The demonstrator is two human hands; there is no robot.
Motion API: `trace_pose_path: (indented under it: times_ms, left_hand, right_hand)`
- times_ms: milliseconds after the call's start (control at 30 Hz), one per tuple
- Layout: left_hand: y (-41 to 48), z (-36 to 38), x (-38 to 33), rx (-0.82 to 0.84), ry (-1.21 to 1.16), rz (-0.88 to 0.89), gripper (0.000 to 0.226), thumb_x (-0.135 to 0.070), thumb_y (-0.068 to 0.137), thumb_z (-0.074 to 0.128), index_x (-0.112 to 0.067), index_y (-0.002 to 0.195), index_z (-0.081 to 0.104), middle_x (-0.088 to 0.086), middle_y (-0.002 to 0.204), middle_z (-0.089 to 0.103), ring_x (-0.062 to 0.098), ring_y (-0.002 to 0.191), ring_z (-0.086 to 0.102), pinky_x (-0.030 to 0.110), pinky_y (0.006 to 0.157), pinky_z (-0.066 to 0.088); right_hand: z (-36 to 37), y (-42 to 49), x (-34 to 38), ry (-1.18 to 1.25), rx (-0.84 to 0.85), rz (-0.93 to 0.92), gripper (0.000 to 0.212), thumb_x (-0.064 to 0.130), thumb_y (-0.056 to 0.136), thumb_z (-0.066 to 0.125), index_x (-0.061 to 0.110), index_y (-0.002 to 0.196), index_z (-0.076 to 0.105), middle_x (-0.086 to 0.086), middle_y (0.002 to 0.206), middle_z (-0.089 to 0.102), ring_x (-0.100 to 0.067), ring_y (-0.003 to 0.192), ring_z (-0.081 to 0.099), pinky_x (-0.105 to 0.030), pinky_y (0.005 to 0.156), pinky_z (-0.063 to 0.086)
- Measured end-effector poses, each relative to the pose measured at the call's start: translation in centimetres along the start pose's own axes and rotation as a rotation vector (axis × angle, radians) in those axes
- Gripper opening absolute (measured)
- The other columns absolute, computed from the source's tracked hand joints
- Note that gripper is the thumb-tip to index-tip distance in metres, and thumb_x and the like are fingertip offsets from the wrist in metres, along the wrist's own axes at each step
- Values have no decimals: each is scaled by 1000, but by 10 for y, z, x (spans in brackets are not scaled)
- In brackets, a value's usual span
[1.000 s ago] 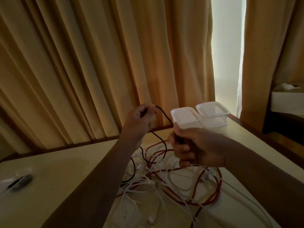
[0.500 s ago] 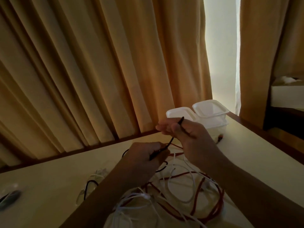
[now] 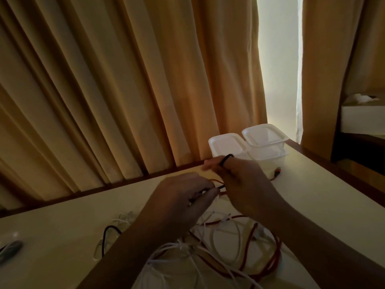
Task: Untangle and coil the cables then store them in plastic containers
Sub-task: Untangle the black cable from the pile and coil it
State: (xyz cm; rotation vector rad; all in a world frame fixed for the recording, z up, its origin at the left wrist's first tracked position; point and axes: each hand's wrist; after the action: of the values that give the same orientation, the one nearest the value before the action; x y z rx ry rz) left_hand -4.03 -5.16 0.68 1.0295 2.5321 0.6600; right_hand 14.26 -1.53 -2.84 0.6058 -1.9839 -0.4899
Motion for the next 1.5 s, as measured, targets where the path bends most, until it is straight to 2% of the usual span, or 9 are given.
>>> trace_pose_path:
  times_ms: [367, 500, 633, 733, 933, 1033, 1167, 1267, 1500]
  left_hand:
    - [39, -13, 25, -134, -373, -106, 2, -21, 88, 77, -21, 88, 75, -2, 86, 70, 15, 81, 65, 22, 73, 50]
    - [24, 14, 12, -22, -526, -359, 27, -13, 101, 60, -30, 85, 73, -20, 75, 70, -5, 71, 63, 14, 69, 47]
    - [3, 23, -9, 263, -177, -277, 20, -41, 105, 51, -38, 100, 70, -22, 72, 63, -3, 64, 56, 14, 57, 41]
    - [6, -1, -19, 158, -139, -111, 14, -36, 101, 52, -39, 96, 65, -20, 77, 62, 1, 78, 61, 17, 64, 48]
    - [34, -32, 3, -129, -348, -185, 18, -16, 91, 72, -31, 81, 72, -13, 77, 70, 4, 73, 65, 16, 68, 50]
    - [32, -6, -1, -41, -550, -355, 19, -10, 99, 63, -22, 88, 74, -15, 71, 70, -2, 67, 63, 16, 66, 47]
    - [8, 18, -12, 157, -282, -315, 17, -30, 103, 57, -38, 94, 70, -21, 69, 66, -3, 60, 58, 12, 58, 41]
    - [7, -3, -14, 154, -158, -155, 17, -38, 100, 54, -38, 102, 71, -17, 77, 66, 4, 75, 63, 16, 62, 47]
    - [33, -17, 10, -157, -473, -333, 29, -11, 95, 68, -34, 79, 74, -16, 79, 73, 2, 79, 69, 20, 74, 52]
  right_hand:
    - [-15, -18, 20, 1297, 765, 329, 30, 23, 106, 38, 6, 92, 58, -9, 68, 42, -20, 65, 47, -34, 69, 43]
    - [-9, -20, 23, 1529, 412, 265, 30, 18, 106, 36, 5, 97, 62, -12, 80, 59, -21, 75, 60, -32, 76, 53]
    - [-15, -14, 9, 427, -61, -2, 23, 27, 103, 45, 23, 99, 68, 14, 93, 72, 3, 100, 66, -10, 82, 50]
    - [-14, -10, -6, -75, 61, -23, 22, 26, 106, 46, 36, 92, 61, 25, 84, 64, 13, 91, 61, -14, 83, 52]
    - [-15, -22, 24, 1197, 660, 238, 36, 24, 109, 33, 8, 95, 62, -13, 74, 53, -23, 71, 53, -35, 75, 46]
    - [-10, -25, 30, 1570, 546, 169, 33, 19, 108, 31, 3, 101, 59, -12, 80, 59, -23, 78, 60, -37, 82, 52]
    - [-15, -23, 20, 610, -49, -26, 28, 29, 103, 42, 19, 101, 69, 8, 98, 74, -4, 103, 68, -14, 86, 52]
    - [-14, -15, 0, -106, 46, -93, 20, 31, 106, 43, 35, 97, 61, 18, 89, 67, 6, 94, 63, -23, 87, 56]
    - [-12, -27, 29, 1432, 541, 164, 34, 22, 107, 31, 4, 101, 59, -13, 81, 62, -24, 81, 61, -36, 85, 51]
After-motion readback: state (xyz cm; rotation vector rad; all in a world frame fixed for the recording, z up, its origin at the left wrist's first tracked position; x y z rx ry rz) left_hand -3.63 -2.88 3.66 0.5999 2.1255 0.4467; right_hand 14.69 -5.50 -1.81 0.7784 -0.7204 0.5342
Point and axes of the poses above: each hand's wrist, its own y-axis towards the middle knuckle, its own z-axis out of the palm, x = y × z
